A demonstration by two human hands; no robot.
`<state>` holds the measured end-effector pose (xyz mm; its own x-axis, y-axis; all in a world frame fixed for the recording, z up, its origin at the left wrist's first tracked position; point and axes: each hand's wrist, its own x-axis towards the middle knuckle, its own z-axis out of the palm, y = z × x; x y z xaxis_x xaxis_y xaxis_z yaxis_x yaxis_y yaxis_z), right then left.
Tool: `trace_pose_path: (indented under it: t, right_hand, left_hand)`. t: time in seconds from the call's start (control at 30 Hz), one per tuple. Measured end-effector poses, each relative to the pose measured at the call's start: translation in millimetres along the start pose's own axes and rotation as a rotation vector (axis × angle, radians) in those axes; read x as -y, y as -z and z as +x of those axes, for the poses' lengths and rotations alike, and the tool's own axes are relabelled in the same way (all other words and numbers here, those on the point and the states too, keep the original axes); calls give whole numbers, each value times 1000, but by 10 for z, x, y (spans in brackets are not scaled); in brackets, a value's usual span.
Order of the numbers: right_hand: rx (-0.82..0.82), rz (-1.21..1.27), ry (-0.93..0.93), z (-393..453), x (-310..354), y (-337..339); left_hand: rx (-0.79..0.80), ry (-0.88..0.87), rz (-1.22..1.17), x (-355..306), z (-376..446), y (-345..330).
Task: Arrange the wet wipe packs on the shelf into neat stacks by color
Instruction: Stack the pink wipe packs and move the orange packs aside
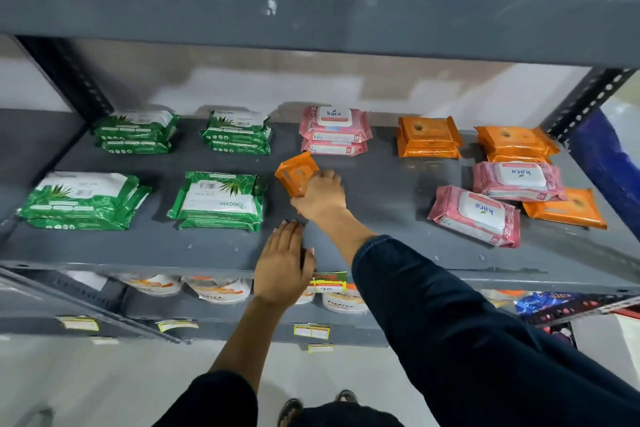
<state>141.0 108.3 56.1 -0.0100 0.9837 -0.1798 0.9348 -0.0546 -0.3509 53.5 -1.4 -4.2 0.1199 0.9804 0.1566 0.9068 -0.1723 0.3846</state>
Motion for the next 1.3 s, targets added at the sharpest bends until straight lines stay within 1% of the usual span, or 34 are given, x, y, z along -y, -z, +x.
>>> trace_pose_path:
  t: [0.1, 0.27, 0.47, 0.57, 0.63, 0.67, 0.77, 0.87, 0.9, 0.93, 0.97, 1.07, 1.1, 1.13, 1.23, 1.3]
  right_hand:
    - [-22, 48, -14, -59, -157, 83]
    - [-79, 130, -86, -186, -666, 354]
    - [-89, 87, -191, -408, -1128, 443]
    - [-37, 87, -167, -436, -1253, 455]
    - [-11, 138, -135, -463, -1334, 523]
    - [-27, 174, -128, -485, -1382, 567]
    - [-184, 220, -143, -594, -1589, 688]
    - [-440, 188, -211, -757, -1907, 770]
    - [-499, 182, -249, -812, -2026, 792]
    - [-507, 164, -281, -859, -2154, 811]
    - [-450, 132, -295, -897, -2276, 814]
    - [-135, 20, -255, -944, -2510, 762]
    - [-89, 5, -245, -938, -2553, 730]
    - [-93, 1, -234, -926, -2575, 715]
    - [-191, 25, -207, -898, -2605, 702]
    - [-257, 14, -178, -894, -2629, 713]
  left_hand:
    - [-8, 16, -18, -23, -12, 29]
    - [10, -52, -3, -250, 67, 72]
    - [42, -141, -15, -624, 231, -72]
    - [84, -169, -19, -715, 278, -138]
    - [71, -193, -32, -760, 305, -183]
    - [57, -202, -33, -781, 315, -205]
    - [38, -194, -58, -870, 333, -250]
    - [8, -249, -66, -972, 364, -300]
    - [1, -268, -68, -999, 384, -317]
    - [-3, -282, -69, -1026, 411, -335]
    - [-4, -286, -69, -1048, 438, -347]
    - [13, -263, -47, -1072, 481, -378]
    - [20, -245, -36, -1074, 477, -385]
    - [29, -220, -28, -1079, 474, -388]
    - [94, -141, -16, -1082, 488, -402]
    - [122, -139, 6, -1086, 497, -413]
